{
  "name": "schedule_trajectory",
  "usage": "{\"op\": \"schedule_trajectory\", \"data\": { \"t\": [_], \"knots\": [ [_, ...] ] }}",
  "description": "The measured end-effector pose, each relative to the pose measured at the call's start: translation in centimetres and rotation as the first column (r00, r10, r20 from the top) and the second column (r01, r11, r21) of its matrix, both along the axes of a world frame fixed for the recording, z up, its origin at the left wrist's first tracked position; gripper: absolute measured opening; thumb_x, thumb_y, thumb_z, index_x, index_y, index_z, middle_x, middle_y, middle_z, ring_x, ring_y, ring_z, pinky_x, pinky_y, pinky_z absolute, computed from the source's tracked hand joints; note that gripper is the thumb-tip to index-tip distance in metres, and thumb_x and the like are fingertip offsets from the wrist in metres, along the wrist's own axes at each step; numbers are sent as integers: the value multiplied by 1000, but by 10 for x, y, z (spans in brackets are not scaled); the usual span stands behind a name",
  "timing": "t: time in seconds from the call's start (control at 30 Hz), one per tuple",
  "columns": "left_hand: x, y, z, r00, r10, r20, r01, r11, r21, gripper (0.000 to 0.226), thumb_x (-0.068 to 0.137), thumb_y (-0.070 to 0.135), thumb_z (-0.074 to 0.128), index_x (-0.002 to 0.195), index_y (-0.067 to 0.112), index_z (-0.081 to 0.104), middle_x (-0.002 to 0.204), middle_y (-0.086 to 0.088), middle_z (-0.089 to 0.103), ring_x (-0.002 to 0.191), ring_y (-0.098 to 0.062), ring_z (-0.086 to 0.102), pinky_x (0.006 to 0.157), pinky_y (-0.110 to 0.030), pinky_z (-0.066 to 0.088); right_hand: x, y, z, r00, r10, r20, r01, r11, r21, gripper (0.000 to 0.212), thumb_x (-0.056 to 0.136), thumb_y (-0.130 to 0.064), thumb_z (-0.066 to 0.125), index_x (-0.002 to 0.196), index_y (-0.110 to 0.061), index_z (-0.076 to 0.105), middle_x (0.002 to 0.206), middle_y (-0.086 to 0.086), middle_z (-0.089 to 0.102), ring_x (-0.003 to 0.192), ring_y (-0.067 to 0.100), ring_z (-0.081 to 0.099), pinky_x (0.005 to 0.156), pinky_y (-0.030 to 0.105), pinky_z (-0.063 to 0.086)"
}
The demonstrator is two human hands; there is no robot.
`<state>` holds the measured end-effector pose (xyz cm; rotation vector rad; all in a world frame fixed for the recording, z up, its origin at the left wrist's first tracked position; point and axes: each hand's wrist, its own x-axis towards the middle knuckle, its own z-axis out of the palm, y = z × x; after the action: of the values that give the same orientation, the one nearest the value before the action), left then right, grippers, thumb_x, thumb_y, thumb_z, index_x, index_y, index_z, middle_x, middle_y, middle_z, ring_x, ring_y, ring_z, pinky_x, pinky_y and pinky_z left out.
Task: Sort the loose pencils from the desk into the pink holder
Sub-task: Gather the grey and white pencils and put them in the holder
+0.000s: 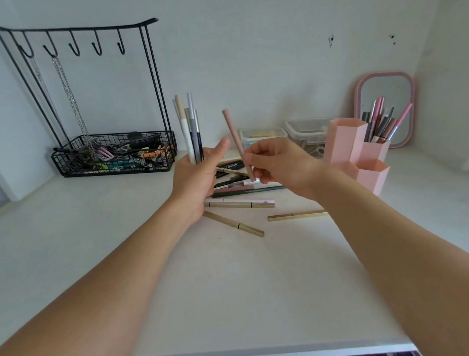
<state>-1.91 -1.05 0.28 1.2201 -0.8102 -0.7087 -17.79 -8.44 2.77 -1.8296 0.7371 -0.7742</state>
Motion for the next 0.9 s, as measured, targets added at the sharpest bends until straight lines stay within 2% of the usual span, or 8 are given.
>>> {"op": "schedule_trajectory", "data": {
  "t": [0.13,0.23,0.4,0.53,0.6,0.67,0.73,0.9],
  "knots": [
    [-4,0,-3,990,-125,71,126,992,-1,54,60,59,87,88,18,64,53,2,47,44,-12,29,43,-21,20,13,10,-8,976,109,186,-133,983,126,18,98,-10,57,106,3,67,74,5,62,67,14,57,62,24,50],
    [-5,-1,-4,985,-123,118,122,992,12,55,69,60,84,95,15,67,69,-5,63,52,-16,52,44,-20,33,19,14,-14,975,103,196,-124,988,97,19,96,-9,61,106,5,69,79,8,67,68,13,61,66,24,53],
    [-8,-5,-7,968,-45,245,41,999,23,45,91,46,67,97,1,63,67,-10,56,65,-26,61,42,-20,38,28,24,-21,959,4,284,-31,995,91,8,90,-1,67,93,5,72,74,12,71,64,17,67,66,24,57],
    [-7,-5,-7,957,1,291,-18,998,55,44,98,44,55,86,2,64,53,-6,52,44,-16,50,39,-20,33,27,26,-20,951,9,310,-54,989,139,6,86,1,72,91,3,72,75,12,72,66,18,69,69,27,60],
    [-7,-3,-6,960,33,279,-48,998,46,41,101,41,51,76,9,56,46,-1,50,37,-13,45,39,-22,33,24,18,-18,978,-61,201,59,998,14,10,84,-8,76,93,-3,73,79,8,73,65,9,67,66,25,59],
    [-5,-2,-3,968,62,242,-71,997,29,37,103,37,47,78,11,53,48,-1,53,41,-16,54,39,-23,36,18,6,-17,980,-196,-27,179,938,-298,8,84,-17,76,91,-12,75,82,-2,73,58,-5,59,59,11,47],
    [0,-2,-1,984,82,157,-89,995,39,30,104,34,45,82,14,50,49,1,53,48,-19,65,39,-21,38,11,-2,-16,944,-265,-198,142,865,-480,8,84,-20,75,90,-15,76,85,-6,72,61,-4,56,58,9,41],
    [7,-5,0,997,52,-48,-49,997,59,26,100,37,58,87,19,45,49,7,47,41,-11,45,35,-19,25,6,-9,-25,860,-249,-446,-35,842,-538,9,86,-23,73,93,-18,76,91,-2,72,76,11,61,60,17,42]
  ]
}}
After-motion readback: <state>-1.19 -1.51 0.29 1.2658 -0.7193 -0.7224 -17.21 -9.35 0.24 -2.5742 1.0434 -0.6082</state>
